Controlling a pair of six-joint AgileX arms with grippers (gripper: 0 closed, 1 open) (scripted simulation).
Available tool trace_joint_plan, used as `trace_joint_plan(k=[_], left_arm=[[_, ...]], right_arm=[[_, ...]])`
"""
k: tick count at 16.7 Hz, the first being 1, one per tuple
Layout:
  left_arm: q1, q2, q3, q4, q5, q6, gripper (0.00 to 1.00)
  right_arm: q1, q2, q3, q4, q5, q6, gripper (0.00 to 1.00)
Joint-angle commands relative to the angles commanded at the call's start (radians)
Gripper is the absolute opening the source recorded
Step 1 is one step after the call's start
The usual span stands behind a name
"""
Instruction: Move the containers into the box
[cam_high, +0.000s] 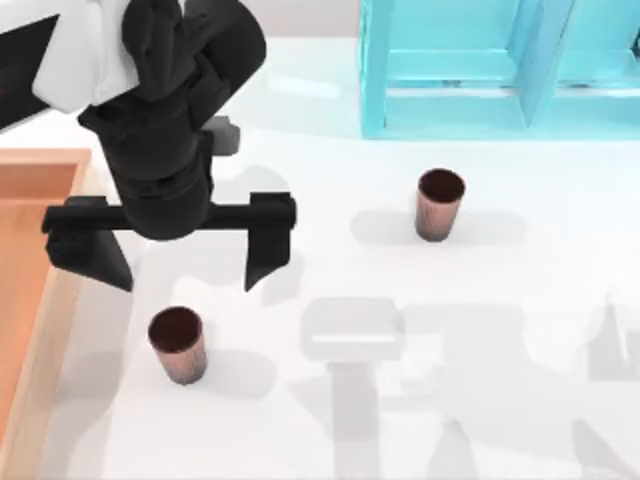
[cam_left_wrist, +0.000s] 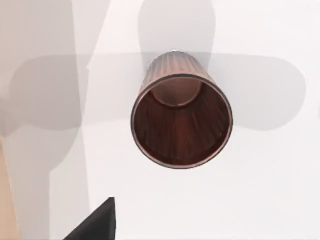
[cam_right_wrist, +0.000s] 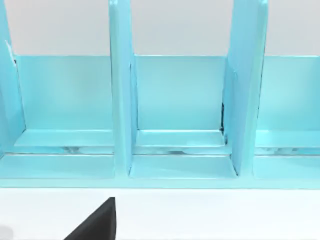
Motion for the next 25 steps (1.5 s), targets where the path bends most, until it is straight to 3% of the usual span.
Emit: trace_joint_plan(k=[4, 10, 16, 25], left_arm=[[-0.001, 0.018, -0.064, 0.073, 0.0, 0.003, 1.0], [-0.001, 0.084, -0.263, 0.351, 0.0, 0.004, 1.0], [-0.002, 0.095, -0.293, 0.386, 0.0, 0.004, 1.0], [-0.002, 0.095, -0.293, 0.386, 0.0, 0.004, 0.32]], right_arm=[[0.0, 0.0, 0.0, 0.0, 0.0, 0.0, 1.0], [0.0, 0.0, 0.0, 0.0, 0.0, 0.0, 1.0], [0.0, 0.0, 0.0, 0.0, 0.0, 0.0, 1.0], [0.0, 0.0, 0.0, 0.0, 0.0, 0.0, 1.0]])
